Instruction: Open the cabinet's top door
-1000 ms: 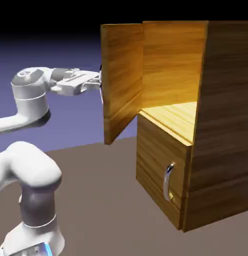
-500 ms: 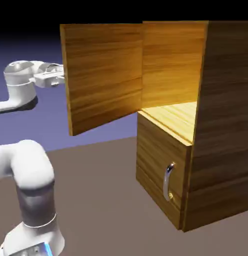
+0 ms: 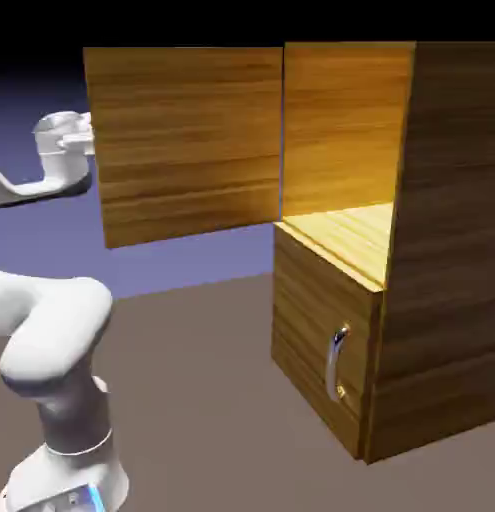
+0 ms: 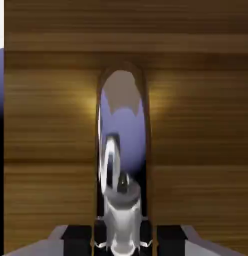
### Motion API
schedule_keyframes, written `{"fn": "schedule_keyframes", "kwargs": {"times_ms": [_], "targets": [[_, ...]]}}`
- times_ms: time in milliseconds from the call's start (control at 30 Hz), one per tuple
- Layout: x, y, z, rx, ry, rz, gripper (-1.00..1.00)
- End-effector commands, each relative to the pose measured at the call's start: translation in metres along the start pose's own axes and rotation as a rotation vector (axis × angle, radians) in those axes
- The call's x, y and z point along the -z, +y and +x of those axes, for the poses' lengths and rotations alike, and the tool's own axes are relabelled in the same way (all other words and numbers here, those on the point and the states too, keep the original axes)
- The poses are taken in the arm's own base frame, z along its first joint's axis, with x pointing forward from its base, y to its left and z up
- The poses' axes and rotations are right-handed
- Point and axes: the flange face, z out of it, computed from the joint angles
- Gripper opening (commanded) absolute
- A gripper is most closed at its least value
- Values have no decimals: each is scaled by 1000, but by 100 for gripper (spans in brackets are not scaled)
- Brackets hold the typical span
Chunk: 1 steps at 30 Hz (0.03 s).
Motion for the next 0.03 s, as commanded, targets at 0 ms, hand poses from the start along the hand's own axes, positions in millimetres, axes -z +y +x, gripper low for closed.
{"fn": "schedule_keyframes", "kwargs": {"times_ms": [0], "targets": [[0, 0, 0, 0, 0, 0, 100]]}}
